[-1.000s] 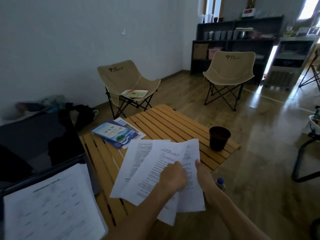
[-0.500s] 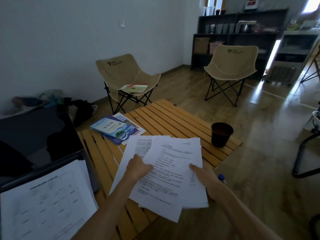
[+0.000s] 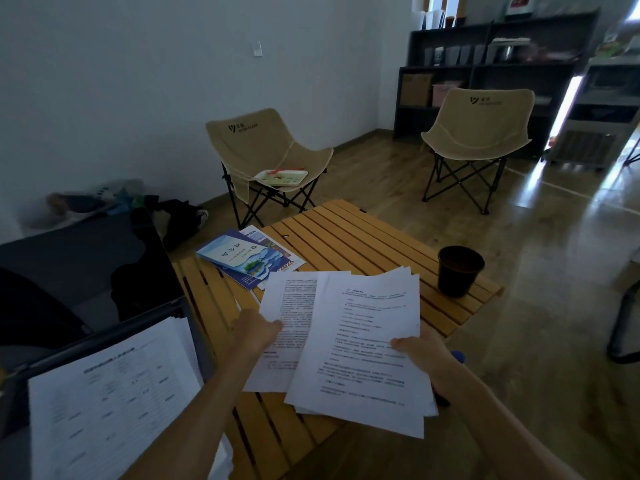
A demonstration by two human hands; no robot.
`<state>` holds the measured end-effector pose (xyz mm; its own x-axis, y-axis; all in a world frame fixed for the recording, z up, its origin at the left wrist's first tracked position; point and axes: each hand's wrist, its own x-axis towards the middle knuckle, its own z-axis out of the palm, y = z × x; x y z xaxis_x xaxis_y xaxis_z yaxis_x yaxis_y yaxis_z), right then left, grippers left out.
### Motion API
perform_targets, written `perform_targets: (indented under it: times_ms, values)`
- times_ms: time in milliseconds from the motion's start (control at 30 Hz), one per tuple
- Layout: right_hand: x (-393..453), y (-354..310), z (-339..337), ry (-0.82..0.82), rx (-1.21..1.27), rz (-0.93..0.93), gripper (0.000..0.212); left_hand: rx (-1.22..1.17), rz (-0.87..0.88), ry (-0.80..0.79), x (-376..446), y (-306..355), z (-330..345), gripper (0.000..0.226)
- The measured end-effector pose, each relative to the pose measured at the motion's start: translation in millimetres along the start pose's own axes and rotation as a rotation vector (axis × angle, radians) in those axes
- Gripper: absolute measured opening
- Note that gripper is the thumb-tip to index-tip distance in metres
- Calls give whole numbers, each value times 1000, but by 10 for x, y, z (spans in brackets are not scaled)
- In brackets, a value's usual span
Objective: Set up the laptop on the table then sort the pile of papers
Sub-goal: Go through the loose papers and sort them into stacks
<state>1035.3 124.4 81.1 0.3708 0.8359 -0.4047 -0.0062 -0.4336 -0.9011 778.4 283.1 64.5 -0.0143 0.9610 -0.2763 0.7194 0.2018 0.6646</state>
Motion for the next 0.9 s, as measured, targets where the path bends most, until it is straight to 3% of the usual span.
perform_targets:
  times_ms: [100,267,400,533,700,767,833,900]
  values:
    - [-7,-5,0,2,-15,-5,30,-147,-123,-110,26,64,-49,28]
    - [-13,1,-5,-8,-18,-6,31,7,-31,21,32,34,8,25]
    - [-10,14,-9,-1,-20,-12,28,35,-52,-41,-7,74,-21,23]
    - [3,23,-9,0,-23,2,27,218,0,-31,-13,102,-29,25]
    - [25,44,-26,-1,-15,16,28,-234,-8,-84,-78,186,-3,25]
    - [28,49,-37,-12,-16,23,30,-226,58,-51,-129,224,-116,18]
    - [29,45,-50,-24,-15,28,30,-70,237,92,-186,337,-364,16]
    - [54,52,-68,-29,-5,24,29,-58,446,166,-263,505,-676,23]
